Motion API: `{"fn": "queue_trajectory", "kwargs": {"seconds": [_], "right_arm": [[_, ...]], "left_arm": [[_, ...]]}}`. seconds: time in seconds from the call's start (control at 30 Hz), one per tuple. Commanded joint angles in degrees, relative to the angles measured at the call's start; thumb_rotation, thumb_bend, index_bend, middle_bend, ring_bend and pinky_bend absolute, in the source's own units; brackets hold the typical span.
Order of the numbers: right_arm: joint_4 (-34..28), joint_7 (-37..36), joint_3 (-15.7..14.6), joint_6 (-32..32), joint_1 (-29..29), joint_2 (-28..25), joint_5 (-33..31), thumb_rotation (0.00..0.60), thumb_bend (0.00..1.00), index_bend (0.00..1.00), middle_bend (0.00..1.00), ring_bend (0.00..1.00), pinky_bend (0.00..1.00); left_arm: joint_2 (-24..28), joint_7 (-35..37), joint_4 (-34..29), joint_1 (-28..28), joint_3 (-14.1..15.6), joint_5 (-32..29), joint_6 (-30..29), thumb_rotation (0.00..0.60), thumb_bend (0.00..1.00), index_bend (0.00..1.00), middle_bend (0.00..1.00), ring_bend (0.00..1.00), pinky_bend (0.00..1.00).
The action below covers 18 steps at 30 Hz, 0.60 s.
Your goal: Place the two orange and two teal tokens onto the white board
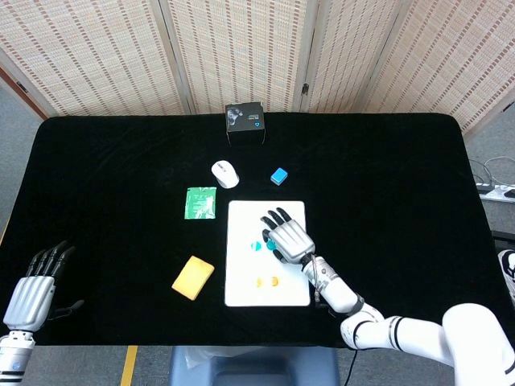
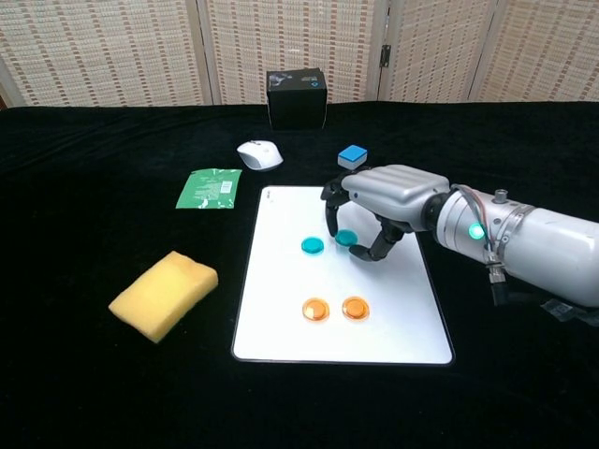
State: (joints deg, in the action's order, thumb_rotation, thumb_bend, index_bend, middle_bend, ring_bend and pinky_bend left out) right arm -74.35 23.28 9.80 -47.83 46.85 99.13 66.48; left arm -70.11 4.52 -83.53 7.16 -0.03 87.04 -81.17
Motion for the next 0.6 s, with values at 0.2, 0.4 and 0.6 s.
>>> {"fn": "queue_trajectory", "kwargs": {"seconds": [0.2,0.4,0.6], "right_arm": [[0.18,0.66,-0.23,0.07,0.59,0.5,-0.44,0.6,0.46,0.42,0.14,0.0,0.0],[0.12,1.31,-0.48,0.06,0.77,0.52,-1.16,0.6,0.46,0.3,0.14,0.0,0.0],[-2.99,0.36,0.13,-3.5,-0.53,-2.13,0.04,0.6,0.46,0.26,0.14,0.0,0.0]], "left_arm": [[-0.34,0.49,0.62,-0.07,0.1,-0.08,0.11,0.6,0.18,0.01,0.0,0.0,0.0],[-0.55,0.84,1.13,-0.03,0.03,-0.21,0.22,0.6,0.17,0.01,0.0,0.0,0.0],[-0.5,1.3,1.37,0.08,-0.08,-0.06,0.13,0.6,0.18,0.01,0.0,0.0,0.0]]}}
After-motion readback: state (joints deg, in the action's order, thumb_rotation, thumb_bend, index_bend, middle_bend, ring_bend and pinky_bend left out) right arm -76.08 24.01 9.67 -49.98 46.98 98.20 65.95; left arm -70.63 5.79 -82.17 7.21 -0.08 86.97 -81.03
